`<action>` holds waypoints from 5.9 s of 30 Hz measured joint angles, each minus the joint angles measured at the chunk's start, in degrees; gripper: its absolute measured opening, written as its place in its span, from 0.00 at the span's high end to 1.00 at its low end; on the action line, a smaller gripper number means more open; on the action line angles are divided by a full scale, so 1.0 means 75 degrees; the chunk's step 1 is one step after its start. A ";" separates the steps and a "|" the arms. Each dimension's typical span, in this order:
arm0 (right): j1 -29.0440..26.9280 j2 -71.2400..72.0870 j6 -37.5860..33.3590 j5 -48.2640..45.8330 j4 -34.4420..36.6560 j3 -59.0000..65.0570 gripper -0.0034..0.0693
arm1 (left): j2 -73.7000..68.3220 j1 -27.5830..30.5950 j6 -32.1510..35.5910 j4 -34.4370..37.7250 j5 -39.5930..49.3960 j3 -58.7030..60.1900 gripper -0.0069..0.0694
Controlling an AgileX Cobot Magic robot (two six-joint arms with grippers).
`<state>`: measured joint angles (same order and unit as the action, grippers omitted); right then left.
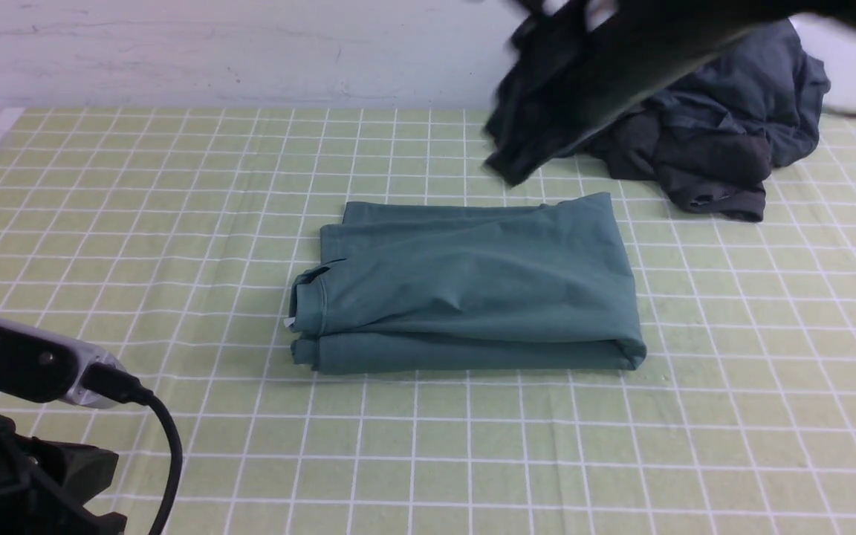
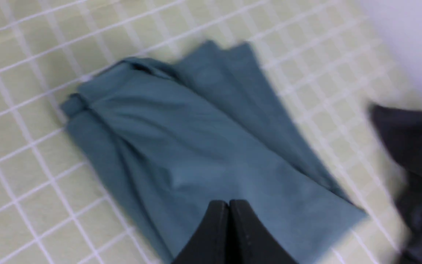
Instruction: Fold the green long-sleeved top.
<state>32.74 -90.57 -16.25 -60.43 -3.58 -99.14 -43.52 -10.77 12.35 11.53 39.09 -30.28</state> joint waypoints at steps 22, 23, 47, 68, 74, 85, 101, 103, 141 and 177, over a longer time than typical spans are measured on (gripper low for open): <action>-0.1036 0.9097 0.2558 1.1127 -0.0536 1.2967 0.97 | 0.0000 0.0000 0.0000 -0.0007 0.0007 0.0000 0.84; -0.1036 0.9495 0.2575 1.1415 -0.0543 1.3190 0.97 | 0.0000 0.0000 0.0000 -0.0007 0.0007 0.0000 0.84; -0.4637 1.2160 0.2363 0.7496 0.0477 1.3413 0.97 | -0.0003 0.0000 0.0000 -0.0008 0.0189 0.0000 0.84; -0.4512 1.2160 0.1022 0.5283 0.2122 1.3400 0.97 | -0.0003 0.0000 0.0000 -0.0015 0.0189 0.0000 0.84; -0.4512 1.2160 0.1022 0.5276 0.1615 1.3400 0.97 | -0.0003 0.0000 0.0000 -0.0015 0.0189 0.0000 0.84; -0.4512 1.2160 0.1022 0.5283 0.0524 1.3400 0.97 | -0.0003 0.0000 0.0000 -0.0015 0.0189 0.0000 0.84; -0.4624 1.2160 0.1068 0.5283 0.1172 1.3391 0.97 | -0.0003 0.0000 0.0000 -0.0015 0.0191 0.0000 0.84; -0.4624 1.2160 0.1091 0.5283 0.1172 1.3391 0.97 | -0.0003 0.0000 0.0000 -0.0015 0.0191 0.0000 0.84; -0.4624 1.2160 0.1114 0.5283 0.1169 1.3391 0.97 | 0.3194 -0.0263 0.0000 0.0005 0.0102 0.1309 0.84; -0.4624 1.2160 0.1121 0.5283 0.1148 1.3391 0.97 | 0.5893 0.0716 -0.1600 -0.1300 -0.2508 0.4213 0.84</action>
<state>-1.94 0.63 -7.85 -20.81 5.03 1.29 0.68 -5.40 0.35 1.78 20.27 1.31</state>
